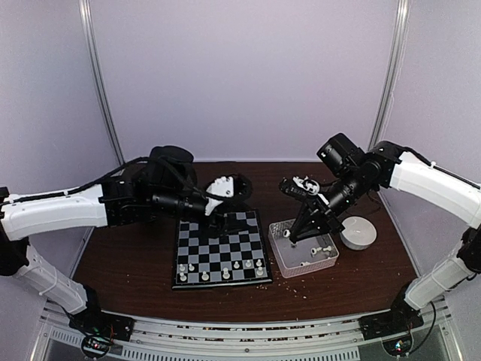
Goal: Set up the chess pieces on the board
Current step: Pick up the chess piece from the storage box, then place the chess piece on the chessboard.
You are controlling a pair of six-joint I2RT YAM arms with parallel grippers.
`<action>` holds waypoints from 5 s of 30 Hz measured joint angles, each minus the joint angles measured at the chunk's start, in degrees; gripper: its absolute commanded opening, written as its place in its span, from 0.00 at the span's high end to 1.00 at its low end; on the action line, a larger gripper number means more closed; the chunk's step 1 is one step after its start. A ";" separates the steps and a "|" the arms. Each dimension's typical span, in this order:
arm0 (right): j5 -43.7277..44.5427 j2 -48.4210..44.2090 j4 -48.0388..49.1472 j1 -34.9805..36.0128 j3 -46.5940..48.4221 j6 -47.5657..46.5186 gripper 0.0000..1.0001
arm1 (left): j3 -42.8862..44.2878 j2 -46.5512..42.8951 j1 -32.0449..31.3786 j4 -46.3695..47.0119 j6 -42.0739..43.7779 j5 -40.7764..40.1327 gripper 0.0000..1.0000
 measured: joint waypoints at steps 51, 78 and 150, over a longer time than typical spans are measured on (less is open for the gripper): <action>-9.68 4.79 -9.94 -2.01 4.66 -1.86 0.57 | 1.97 11.37 -10.32 14.25 17.31 -7.43 0.95; -16.76 5.55 42.71 -7.74 6.05 49.68 0.59 | -11.56 9.97 0.81 63.06 -32.57 -7.21 0.94; 29.66 25.29 -4.37 12.09 28.46 7.19 1.00 | -28.04 -22.49 5.44 33.59 -28.65 -33.88 0.39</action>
